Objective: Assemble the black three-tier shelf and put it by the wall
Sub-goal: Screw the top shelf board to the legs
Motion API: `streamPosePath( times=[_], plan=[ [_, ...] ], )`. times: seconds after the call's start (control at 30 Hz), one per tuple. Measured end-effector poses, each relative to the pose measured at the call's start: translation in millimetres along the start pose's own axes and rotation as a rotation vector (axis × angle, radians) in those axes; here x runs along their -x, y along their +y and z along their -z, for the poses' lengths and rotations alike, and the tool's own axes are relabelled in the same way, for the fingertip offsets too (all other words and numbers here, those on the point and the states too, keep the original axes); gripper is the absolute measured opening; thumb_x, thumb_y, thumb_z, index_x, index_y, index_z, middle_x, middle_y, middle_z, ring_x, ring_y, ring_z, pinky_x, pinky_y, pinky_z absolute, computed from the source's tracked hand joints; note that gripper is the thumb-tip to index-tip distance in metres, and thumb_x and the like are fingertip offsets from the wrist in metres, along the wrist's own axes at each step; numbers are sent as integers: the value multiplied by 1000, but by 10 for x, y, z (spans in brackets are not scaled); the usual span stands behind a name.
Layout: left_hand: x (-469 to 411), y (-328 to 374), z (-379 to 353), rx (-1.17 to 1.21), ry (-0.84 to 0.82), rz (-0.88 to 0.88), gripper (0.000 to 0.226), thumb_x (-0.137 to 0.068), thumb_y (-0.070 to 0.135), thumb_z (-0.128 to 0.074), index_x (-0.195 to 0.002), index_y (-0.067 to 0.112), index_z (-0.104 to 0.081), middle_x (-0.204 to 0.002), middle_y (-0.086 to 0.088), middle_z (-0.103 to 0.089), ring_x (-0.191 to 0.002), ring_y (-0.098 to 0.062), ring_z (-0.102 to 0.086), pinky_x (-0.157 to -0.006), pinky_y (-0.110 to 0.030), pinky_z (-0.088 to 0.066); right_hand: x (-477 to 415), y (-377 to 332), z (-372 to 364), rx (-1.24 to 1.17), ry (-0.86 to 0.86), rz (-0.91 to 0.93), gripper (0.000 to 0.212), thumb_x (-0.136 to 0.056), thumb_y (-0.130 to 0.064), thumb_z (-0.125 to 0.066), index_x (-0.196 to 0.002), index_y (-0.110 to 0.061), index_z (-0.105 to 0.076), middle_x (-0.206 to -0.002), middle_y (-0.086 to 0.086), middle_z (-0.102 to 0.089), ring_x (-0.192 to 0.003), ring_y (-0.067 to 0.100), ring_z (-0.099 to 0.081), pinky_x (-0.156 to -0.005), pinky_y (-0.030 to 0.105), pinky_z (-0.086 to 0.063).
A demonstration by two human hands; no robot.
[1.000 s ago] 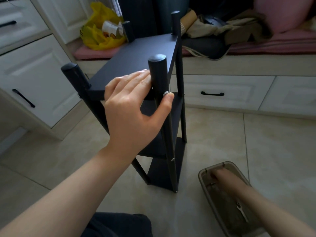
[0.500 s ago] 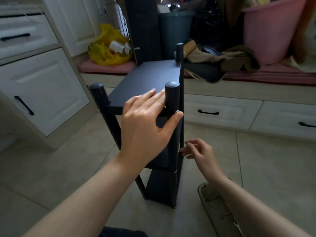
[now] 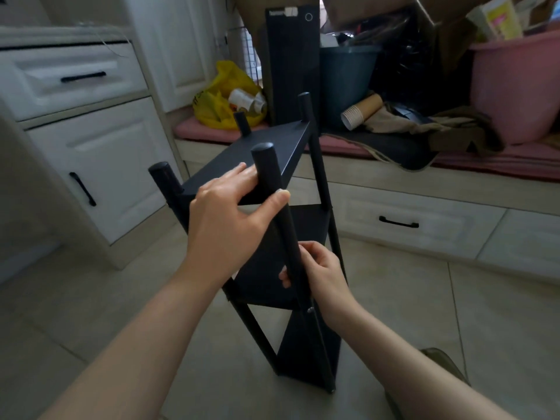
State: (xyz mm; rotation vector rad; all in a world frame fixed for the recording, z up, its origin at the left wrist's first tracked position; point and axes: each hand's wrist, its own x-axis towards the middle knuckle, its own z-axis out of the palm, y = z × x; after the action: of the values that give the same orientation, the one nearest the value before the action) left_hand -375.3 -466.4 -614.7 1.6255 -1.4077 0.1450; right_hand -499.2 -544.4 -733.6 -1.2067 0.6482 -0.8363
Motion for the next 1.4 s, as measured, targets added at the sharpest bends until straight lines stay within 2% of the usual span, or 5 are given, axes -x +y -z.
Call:
streamPosePath(
  times=[0.43,0.6,0.9,1.1,1.4],
  plan=[
    [49,-651,369,79,118,232,19,-93,50,-67,-99,34,-74,-83,14,-74,-86,-5,-69,-81,-31,-55,-405,20,-384,209,-57,47,15,-102,-22,-51,-109,-11,-59,-78,12,-71,-59,18,-69,-52,23,-52],
    [429,-1049,264,234,181,406,18,-91,41,-71,-74,44,-72,-76,24,-72,-77,8,-68,-66,-5,-48,-525,241,-378,335,-57,44,12,-100,-21,-54,-109,-13,-57,-84,14,-69,-57,16,-69,-49,22,-51],
    [1288,-1715,-313,465,192,759,8,-82,55,-67,-82,55,-75,-92,21,-76,-93,7,-69,-82,-21,-46,-528,942,-93,554,-49,-38,7,-99,-23,-57,-105,-19,-58,-84,8,-68,-63,17,-72,-51,26,-55],
    [1802,-1943,-828,555,145,944,41,-74,62,-66,-101,33,-77,-101,20,-76,-101,6,-67,-91,-23,-48,-498,1361,278,730,-40,-119,6,-97,-31,-58,-101,-27,-57,-74,6,-70,-63,17,-72,-62,43,-62],
    [2285,-2076,-1292,581,108,1066,56,-74,64,-63,-113,26,-75,-102,18,-76,-100,7,-66,-77,-8,-48,-429,1731,630,868,-66,-206,9,-96,-36,-57,-103,-30,-56,-71,-1,-72,-63,13,-71,-68,43,-61]
  ],
)
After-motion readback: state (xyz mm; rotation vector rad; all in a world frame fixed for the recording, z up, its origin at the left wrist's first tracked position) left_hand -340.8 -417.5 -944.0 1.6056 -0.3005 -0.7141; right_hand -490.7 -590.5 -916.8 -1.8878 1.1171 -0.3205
